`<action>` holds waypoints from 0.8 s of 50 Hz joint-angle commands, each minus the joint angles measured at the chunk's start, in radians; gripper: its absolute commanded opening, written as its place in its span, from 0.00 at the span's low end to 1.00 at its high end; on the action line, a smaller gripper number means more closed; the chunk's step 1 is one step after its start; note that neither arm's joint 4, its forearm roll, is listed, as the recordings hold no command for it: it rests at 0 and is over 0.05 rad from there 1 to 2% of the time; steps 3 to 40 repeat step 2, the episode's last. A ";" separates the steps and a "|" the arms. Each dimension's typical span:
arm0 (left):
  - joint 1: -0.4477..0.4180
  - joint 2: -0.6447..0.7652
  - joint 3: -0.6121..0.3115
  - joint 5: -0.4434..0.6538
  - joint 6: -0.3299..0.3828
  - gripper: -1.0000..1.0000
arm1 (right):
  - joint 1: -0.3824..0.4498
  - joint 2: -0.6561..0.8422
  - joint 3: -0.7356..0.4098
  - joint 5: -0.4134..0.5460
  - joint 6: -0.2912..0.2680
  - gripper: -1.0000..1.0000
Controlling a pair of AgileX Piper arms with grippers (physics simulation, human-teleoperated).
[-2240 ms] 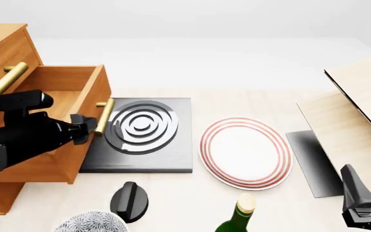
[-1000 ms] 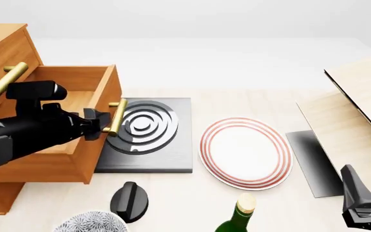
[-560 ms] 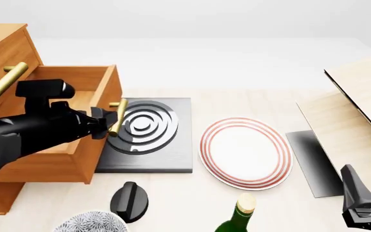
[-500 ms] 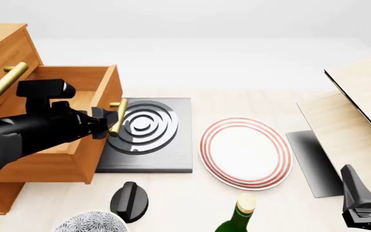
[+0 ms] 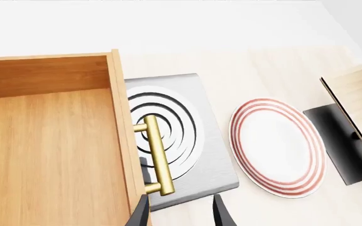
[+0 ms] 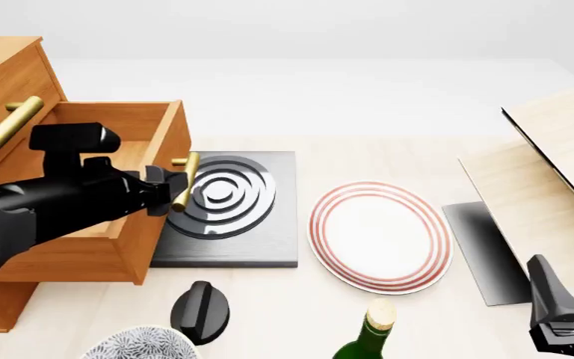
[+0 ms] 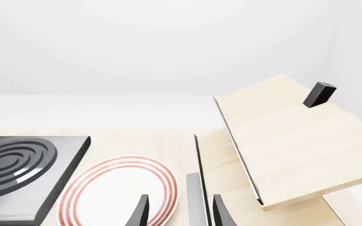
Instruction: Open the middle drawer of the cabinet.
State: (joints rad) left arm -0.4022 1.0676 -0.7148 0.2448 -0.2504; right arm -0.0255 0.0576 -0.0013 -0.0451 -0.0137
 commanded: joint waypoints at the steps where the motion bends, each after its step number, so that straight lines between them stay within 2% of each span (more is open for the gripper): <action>1: 0.003 -0.011 0.007 -0.011 -0.023 1.00 | 0.003 -0.018 0.000 0.015 0.004 1.00; 40: 0.013 -0.018 0.008 -0.014 -0.011 1.00 | 0.003 -0.018 0.000 0.015 0.004 1.00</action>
